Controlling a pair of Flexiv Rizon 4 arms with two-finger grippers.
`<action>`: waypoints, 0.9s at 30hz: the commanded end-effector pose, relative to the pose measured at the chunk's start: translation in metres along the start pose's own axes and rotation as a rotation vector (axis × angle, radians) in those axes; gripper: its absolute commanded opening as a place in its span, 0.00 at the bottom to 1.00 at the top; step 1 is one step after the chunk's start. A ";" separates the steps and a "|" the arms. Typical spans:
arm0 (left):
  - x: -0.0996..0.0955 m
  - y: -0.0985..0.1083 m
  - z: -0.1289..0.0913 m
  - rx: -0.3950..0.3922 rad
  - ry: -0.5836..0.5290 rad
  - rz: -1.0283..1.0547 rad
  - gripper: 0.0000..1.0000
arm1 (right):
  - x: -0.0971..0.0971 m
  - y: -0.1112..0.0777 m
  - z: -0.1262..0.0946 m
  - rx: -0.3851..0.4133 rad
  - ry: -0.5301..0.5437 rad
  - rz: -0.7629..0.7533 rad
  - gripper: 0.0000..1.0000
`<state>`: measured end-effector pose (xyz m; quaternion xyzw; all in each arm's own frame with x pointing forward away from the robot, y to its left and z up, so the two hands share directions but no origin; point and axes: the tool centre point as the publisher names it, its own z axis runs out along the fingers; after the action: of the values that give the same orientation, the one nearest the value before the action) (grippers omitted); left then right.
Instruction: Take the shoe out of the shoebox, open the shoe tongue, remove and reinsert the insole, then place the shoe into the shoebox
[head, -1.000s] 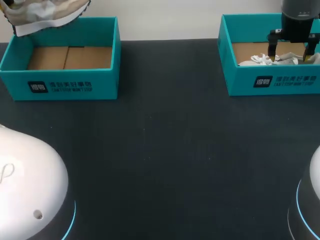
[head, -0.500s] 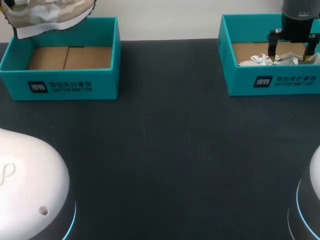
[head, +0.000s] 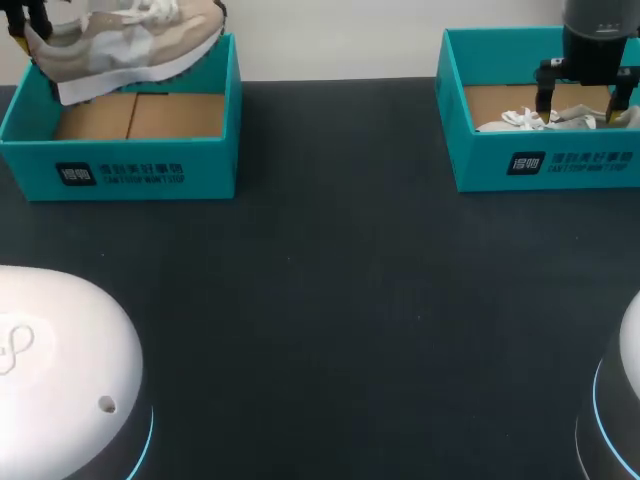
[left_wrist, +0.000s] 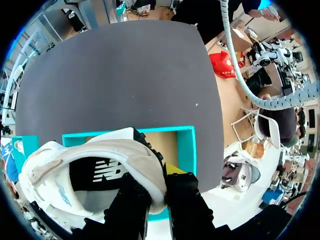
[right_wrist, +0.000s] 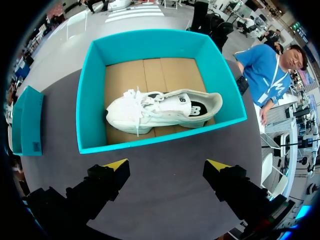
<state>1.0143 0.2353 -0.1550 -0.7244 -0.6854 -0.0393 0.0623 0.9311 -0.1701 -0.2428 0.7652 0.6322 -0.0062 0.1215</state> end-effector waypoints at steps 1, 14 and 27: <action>-0.020 -0.057 -0.009 -0.157 0.039 0.013 0.00 | 0.000 -0.001 0.000 -0.003 0.002 0.000 1.00; -0.088 -0.113 -0.017 -0.141 0.044 0.074 0.00 | 0.000 -0.001 0.000 -0.003 0.002 0.000 1.00; -0.156 -0.146 -0.020 -0.118 0.012 0.159 0.00 | 0.000 -0.001 0.000 -0.003 0.002 0.000 1.00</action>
<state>0.8677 0.0963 -0.1522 -0.7751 -0.6276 -0.0542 0.0483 0.9311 -0.1701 -0.2428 0.7652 0.6322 -0.0062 0.1215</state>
